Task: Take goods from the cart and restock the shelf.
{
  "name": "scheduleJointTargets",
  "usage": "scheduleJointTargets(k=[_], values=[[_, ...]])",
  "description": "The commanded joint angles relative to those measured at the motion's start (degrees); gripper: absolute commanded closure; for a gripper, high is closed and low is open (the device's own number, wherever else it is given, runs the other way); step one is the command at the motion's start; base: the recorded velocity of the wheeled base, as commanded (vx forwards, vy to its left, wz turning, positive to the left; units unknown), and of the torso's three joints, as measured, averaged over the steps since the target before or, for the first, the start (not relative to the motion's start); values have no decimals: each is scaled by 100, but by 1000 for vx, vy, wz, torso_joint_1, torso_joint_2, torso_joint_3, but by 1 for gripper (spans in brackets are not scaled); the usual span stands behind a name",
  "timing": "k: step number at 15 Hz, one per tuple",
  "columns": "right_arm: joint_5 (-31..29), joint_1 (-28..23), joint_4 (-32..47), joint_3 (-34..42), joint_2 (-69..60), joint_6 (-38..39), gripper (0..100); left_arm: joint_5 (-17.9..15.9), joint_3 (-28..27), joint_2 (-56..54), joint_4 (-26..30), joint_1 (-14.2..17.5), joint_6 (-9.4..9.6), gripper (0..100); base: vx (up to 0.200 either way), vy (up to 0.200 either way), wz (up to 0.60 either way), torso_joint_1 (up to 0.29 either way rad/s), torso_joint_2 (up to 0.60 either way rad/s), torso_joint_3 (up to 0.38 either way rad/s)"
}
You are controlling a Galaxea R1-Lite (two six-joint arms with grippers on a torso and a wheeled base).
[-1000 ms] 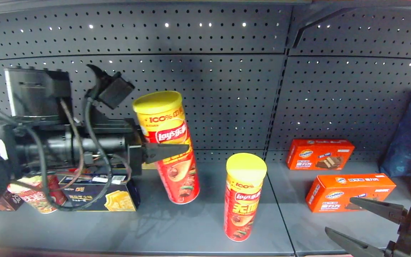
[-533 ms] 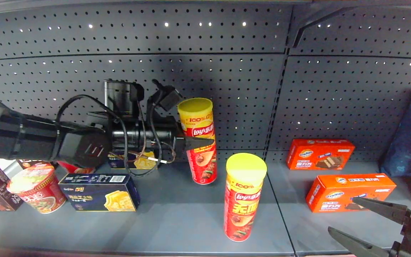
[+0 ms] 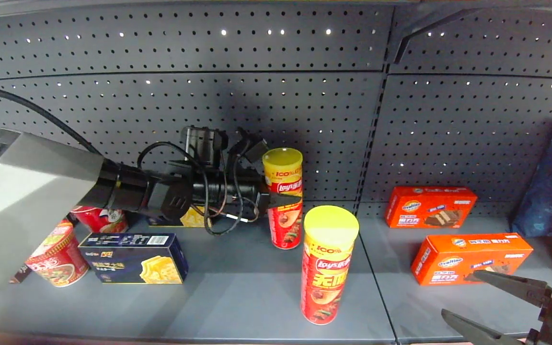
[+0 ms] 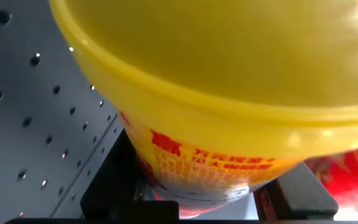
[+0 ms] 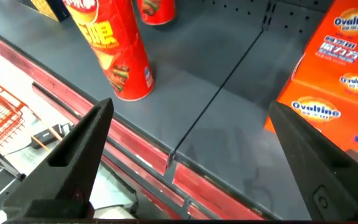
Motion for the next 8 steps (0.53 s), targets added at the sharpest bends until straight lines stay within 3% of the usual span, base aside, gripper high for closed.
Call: scheduleJointTargets(k=[1,8], values=[[2,3,4,64,-43,-3,0,0,-253,208,89,-48,-2,100,0,0,0,0,0,0],[28,-6,4,143,-140,6,0,9,-631,507,141,-127,-10,100,0,0,0,0,0,0]])
